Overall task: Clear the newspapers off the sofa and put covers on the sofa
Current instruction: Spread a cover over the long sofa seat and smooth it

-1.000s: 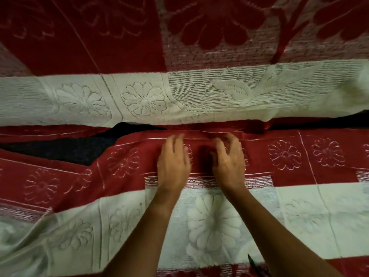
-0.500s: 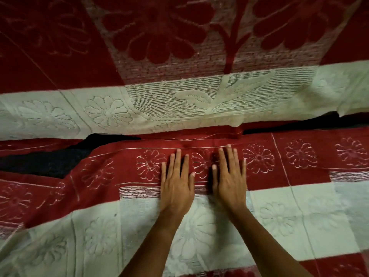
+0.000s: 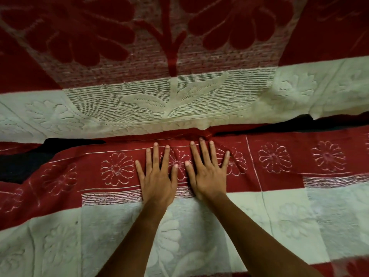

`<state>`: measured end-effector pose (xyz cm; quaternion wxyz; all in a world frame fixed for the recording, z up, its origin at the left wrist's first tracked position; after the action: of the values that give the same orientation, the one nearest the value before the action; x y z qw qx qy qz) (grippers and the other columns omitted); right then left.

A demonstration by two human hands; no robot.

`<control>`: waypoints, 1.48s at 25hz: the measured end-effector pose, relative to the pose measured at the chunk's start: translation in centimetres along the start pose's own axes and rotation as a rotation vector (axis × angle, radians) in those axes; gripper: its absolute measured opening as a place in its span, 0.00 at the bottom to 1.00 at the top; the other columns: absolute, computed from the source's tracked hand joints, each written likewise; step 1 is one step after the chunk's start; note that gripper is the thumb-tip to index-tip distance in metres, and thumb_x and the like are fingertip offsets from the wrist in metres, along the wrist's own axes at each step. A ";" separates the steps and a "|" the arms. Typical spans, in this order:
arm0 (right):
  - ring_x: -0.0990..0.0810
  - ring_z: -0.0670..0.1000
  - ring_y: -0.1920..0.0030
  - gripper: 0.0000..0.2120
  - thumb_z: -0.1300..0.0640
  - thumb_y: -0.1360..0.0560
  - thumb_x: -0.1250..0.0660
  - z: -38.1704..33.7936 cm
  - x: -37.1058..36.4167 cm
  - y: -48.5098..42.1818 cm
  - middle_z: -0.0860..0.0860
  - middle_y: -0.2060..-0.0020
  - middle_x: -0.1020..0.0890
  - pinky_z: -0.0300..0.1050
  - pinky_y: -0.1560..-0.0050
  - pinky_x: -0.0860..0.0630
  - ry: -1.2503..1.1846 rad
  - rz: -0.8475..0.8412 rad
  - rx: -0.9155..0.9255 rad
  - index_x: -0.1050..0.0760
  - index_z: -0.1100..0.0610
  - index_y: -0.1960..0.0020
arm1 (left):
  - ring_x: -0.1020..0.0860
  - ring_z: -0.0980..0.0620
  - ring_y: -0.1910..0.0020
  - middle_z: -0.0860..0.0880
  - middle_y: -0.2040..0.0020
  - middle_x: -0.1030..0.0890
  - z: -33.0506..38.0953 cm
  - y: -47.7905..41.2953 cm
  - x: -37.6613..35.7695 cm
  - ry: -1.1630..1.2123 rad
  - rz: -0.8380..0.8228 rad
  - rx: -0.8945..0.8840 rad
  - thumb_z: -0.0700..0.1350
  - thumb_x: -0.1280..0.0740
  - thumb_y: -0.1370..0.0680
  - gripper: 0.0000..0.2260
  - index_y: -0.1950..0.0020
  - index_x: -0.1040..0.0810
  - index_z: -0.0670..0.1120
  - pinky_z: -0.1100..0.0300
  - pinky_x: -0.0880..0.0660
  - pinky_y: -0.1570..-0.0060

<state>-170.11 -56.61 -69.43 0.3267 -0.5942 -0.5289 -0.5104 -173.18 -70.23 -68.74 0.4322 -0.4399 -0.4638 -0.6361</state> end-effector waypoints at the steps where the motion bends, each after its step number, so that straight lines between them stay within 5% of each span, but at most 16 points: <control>1: 0.60 0.50 0.24 0.27 0.40 0.21 0.61 0.1 0.0 0.1 0.47 0.24 0.55 0.62 0.30 0.67 -0.010 0.008 -0.001 0.57 0.47 0.24 | 0.63 0.50 0.26 0.51 0.25 0.61 0.2 0.2 0.0 0.012 0.005 0.012 0.62 0.64 0.24 0.28 0.25 0.58 0.55 0.46 0.68 0.30; 8: 0.45 0.53 0.25 0.26 0.45 0.19 0.60 1.6 -0.1 2.8 0.54 0.25 0.46 0.57 0.30 0.52 0.056 0.004 0.228 0.48 0.55 0.25 | 0.45 0.46 0.26 0.45 0.25 0.46 2.1 3.6 -1.1 0.033 0.101 -0.013 0.56 0.57 0.19 0.26 0.25 0.42 0.45 0.50 0.57 0.29; 21: 0.50 0.51 0.25 0.26 0.47 0.20 0.55 12.3 3.0 5.1 0.54 0.25 0.46 0.53 0.27 0.58 -0.013 0.130 -0.082 0.47 0.57 0.25 | 0.49 0.50 0.26 0.44 0.25 0.41 13.1 4.9 -3.3 0.073 0.076 -0.256 0.56 0.59 0.19 0.26 0.26 0.42 0.45 0.53 0.57 0.28; 37: 0.58 0.51 0.24 0.28 0.42 0.21 0.55 16.8 3.9 1.4 0.49 0.24 0.54 0.61 0.28 0.62 -0.036 0.055 -0.111 0.55 0.47 0.23 | 0.51 0.48 0.25 0.47 0.23 0.48 16.8 1.9 -4.8 -0.032 0.069 -0.108 0.62 0.62 0.21 0.28 0.24 0.49 0.51 0.45 0.58 0.28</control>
<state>-164.70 -40.19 -69.93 0.2975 -0.6348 -0.4889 -0.5192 -167.57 -53.58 -69.84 0.4221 -0.4884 -0.4200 -0.6379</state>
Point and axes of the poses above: each hand's wrist, its own y-axis away from the middle knuckle, its own x-axis out of the back of the hand, z = x × y, the point moved 4 cm from there along -y, towards the middle knuckle
